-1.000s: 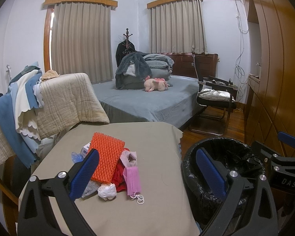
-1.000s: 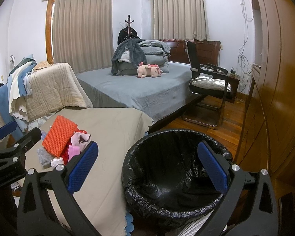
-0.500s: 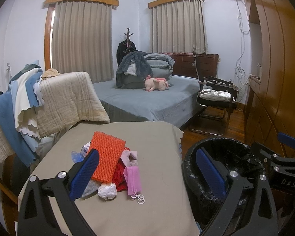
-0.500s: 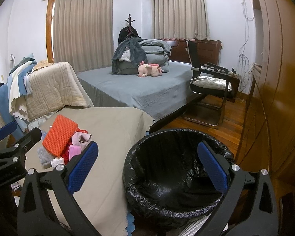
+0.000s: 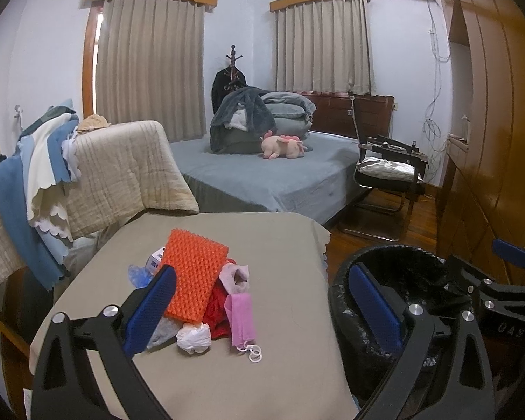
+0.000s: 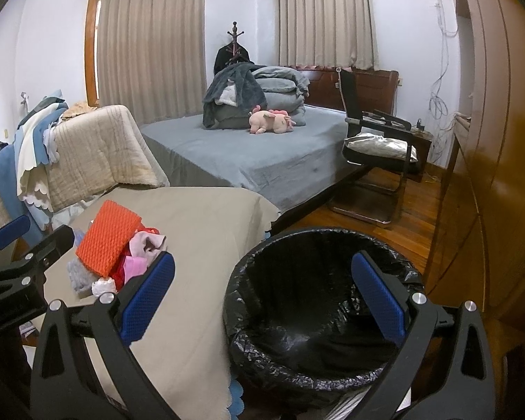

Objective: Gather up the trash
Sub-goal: 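Grasp the orange mesh scrubber with the left tool while the right grasps the pink mask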

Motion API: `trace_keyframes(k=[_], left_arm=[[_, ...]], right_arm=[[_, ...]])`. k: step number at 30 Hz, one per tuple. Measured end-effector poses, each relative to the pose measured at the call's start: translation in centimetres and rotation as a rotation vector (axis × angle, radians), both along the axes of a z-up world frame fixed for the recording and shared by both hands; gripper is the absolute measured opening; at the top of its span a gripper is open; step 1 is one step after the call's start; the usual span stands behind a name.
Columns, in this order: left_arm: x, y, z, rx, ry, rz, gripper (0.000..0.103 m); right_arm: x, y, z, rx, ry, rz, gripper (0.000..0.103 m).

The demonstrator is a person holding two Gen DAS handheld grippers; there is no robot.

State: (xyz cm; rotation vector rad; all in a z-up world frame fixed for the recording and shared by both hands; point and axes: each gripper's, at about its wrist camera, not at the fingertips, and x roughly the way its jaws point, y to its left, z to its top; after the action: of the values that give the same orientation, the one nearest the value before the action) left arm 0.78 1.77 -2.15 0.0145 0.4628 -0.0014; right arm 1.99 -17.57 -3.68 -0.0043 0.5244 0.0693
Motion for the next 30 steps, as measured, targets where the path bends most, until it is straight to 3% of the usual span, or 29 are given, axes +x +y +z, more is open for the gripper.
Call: trace_keyframes(k=[17,30], left_arm=[[2.0,4.0,-1.6,0.007,0.023,0.073,0.097],[5.3,12.5,-6.9,-0.017,0.090,0.194,0.097]], right_arm=[[4.0,3.9,-1.9,0.027,0.032,0.095,0.098],[10.1,11.7,-9.2,-0.008,0.166,0.213,0.098]])
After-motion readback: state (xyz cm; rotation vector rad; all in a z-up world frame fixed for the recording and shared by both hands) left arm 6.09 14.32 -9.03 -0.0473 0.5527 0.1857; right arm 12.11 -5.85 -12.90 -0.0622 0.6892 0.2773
